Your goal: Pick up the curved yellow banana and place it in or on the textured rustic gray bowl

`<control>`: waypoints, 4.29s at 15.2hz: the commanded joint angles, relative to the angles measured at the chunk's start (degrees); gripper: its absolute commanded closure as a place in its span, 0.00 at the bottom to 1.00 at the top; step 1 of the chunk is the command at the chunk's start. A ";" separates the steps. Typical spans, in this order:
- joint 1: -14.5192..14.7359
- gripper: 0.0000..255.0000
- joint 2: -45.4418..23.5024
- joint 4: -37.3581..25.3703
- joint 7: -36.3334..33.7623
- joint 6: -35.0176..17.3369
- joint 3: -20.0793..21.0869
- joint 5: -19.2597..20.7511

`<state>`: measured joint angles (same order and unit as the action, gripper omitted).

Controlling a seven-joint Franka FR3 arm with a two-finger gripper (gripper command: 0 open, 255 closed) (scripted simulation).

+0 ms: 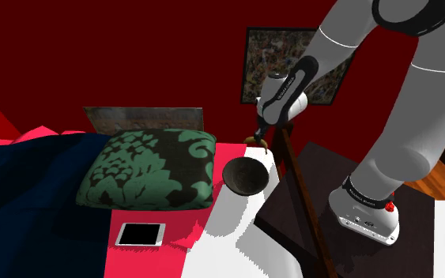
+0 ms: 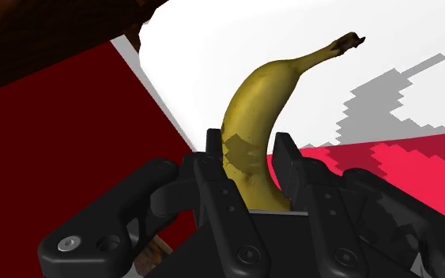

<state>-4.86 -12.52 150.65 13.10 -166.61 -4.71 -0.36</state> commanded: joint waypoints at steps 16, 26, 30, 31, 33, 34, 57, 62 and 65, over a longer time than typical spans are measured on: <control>0.60 1.00 15.19 0.25 -1.89 14.93 -1.06 2.83; 3.95 1.00 23.49 4.38 -10.37 19.29 3.82 3.25; 7.12 1.00 26.63 6.85 -16.82 20.12 8.15 2.10; 7.97 1.00 27.28 7.28 -18.43 20.37 9.28 1.70; 9.73 1.00 28.36 7.90 -21.64 20.91 11.56 0.79; 10.63 1.00 28.80 8.09 -23.24 21.19 12.72 0.30; 10.61 1.00 14.21 9.73 -35.31 5.42 18.41 6.84; 10.61 0.00 14.21 9.73 -35.31 5.42 18.41 6.84; 10.61 0.00 14.21 9.73 -35.31 5.42 18.41 6.84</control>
<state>5.75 1.69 160.39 -22.22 -161.19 13.70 6.49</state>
